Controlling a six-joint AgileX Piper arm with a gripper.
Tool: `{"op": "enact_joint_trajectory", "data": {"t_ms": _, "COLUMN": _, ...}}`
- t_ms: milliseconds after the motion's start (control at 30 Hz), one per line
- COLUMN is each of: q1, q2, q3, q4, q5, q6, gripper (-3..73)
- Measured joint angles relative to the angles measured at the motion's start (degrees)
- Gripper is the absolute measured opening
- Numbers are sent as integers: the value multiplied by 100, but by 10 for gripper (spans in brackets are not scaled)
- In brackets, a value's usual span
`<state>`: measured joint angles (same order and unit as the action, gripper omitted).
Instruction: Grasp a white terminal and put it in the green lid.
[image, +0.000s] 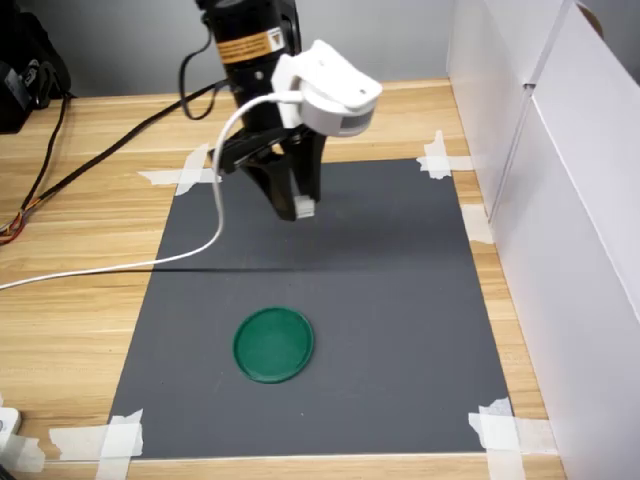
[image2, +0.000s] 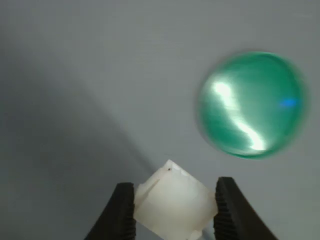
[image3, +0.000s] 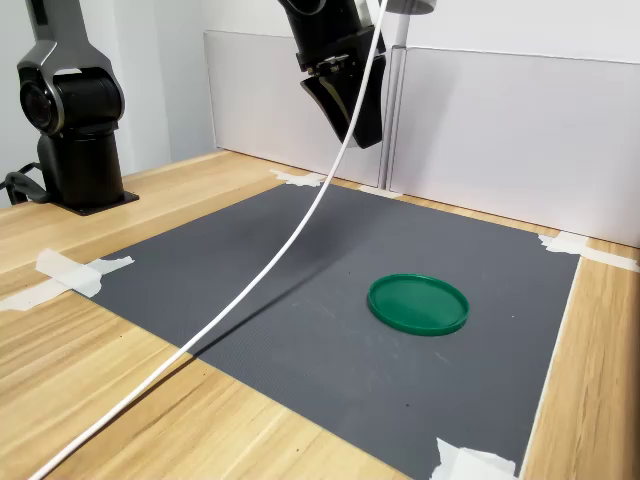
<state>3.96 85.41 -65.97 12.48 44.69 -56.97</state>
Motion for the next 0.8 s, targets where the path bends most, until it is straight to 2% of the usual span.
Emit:
{"op": "enact_joint_trajectory", "data": {"t_ms": 267, "q1": -576, "q2": 708, "q3": -722, "q4": 101, "q5": -86, "q6": -52, "gripper": 371}}
{"op": "enact_joint_trajectory", "data": {"t_ms": 533, "q1": -595, "q2": 1304, "q3": -1379, "q4": 136, "q5": -20, "q6": 42, "gripper": 371}}
{"op": "enact_joint_trajectory", "data": {"t_ms": 800, "q1": -595, "q2": 1820, "q3": -1508, "q4": 201, "q5": 75, "q6": 97, "gripper": 371}}
